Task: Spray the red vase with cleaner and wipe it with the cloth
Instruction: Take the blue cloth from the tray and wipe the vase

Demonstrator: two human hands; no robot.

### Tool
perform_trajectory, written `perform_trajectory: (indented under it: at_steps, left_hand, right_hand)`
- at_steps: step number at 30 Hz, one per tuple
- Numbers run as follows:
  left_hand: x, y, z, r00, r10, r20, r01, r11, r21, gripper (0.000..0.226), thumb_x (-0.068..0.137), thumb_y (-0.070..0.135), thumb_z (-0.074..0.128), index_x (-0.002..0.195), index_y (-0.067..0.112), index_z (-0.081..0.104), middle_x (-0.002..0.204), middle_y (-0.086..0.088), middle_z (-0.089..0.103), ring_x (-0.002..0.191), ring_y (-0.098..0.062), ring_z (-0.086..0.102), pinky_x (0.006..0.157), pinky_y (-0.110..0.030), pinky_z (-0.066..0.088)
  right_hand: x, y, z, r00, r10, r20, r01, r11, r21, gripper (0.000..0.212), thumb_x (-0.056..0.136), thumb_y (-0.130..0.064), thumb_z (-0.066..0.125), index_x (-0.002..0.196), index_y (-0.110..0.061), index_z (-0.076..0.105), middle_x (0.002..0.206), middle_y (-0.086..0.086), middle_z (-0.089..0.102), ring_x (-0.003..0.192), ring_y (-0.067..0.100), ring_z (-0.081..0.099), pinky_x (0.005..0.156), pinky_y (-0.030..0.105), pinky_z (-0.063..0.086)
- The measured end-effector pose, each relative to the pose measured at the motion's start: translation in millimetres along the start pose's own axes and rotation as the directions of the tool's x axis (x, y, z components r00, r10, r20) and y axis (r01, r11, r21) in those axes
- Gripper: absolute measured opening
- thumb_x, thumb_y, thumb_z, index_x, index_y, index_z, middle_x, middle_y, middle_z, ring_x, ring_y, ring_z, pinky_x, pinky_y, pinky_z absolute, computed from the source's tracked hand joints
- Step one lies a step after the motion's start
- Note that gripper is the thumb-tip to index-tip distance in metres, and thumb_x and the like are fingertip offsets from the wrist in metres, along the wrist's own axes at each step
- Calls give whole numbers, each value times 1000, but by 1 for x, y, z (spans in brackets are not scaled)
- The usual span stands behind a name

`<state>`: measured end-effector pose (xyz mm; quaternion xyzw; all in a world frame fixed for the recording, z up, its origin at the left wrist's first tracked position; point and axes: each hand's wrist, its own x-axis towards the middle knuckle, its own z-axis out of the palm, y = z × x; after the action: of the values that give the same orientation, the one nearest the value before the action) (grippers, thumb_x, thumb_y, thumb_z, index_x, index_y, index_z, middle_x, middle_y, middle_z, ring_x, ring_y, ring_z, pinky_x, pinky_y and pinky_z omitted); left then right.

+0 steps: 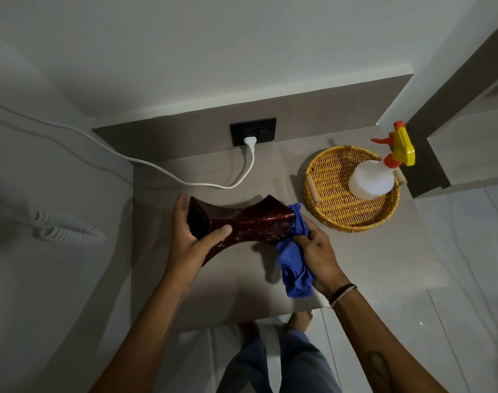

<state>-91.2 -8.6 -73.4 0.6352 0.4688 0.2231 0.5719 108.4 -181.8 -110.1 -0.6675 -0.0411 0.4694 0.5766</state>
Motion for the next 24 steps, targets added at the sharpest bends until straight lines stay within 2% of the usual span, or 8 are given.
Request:
perform_trajectory:
  at_steps: [2,6,9,11,13,16,19,24]
  left_hand:
    - [-1,4,-3,997,38,68,-41,999,35,116,68,67,91,159,66,19,175,18,23,159,-4,27,128,-48,31]
    - [-4,7,-23,954,105,280,-179,950,256,144,53,69,97,162,64,3,180,13,0,166,-15,7,125,-47,25]
    - [-7,4,-31,930,68,360,-238,859,454,158,47,53,105,162,63,-3,178,13,-17,166,-21,-6,123,-48,22]
    - [-5,1,-32,935,143,325,-294,824,484,148,54,34,106,168,49,13,179,1,4,164,-29,15,126,-51,30]
    - [-1,-1,-32,918,305,253,-393,790,471,121,59,31,101,162,27,36,163,-4,35,148,-25,41,119,-49,43]
    - [0,-9,-30,893,391,223,-449,751,484,112,60,47,87,156,15,40,154,2,44,145,-22,45,119,-43,42]
    - [-6,-17,-28,907,365,212,-422,805,417,112,59,45,84,159,24,38,151,22,42,141,-1,45,111,-12,38]
    - [-16,-15,-18,891,406,203,-454,793,406,97,58,46,79,146,25,43,131,26,41,124,14,43,102,0,32]
  right_hand:
    - [0,-7,5,1000,22,8,-22,998,53,57,105,15,40,143,-22,62,100,8,83,79,24,79,68,32,70]
    - [4,-29,5,996,84,36,-87,992,96,55,103,18,40,132,-19,69,98,12,82,72,21,80,62,29,68]
    - [4,-42,6,990,131,59,-133,991,28,46,103,17,42,135,-5,67,100,19,76,66,19,77,57,26,66]
    - [4,-43,6,987,148,64,-145,988,-52,40,103,16,44,129,-2,68,96,19,73,61,17,73,53,24,63]
    - [2,-41,6,990,130,54,-126,990,-65,41,103,16,43,119,-9,71,94,16,76,63,17,74,55,24,64]
    - [-3,-26,9,987,-146,-67,126,961,-246,57,99,19,42,129,-20,70,111,-1,83,99,19,78,84,29,66]
    - [-20,-6,17,873,-484,-61,380,753,-537,68,97,20,44,160,-6,45,164,12,52,152,27,50,128,51,41]
    - [-63,10,66,729,-649,220,643,538,-545,79,85,19,45,162,5,35,174,17,33,165,28,31,136,45,27]
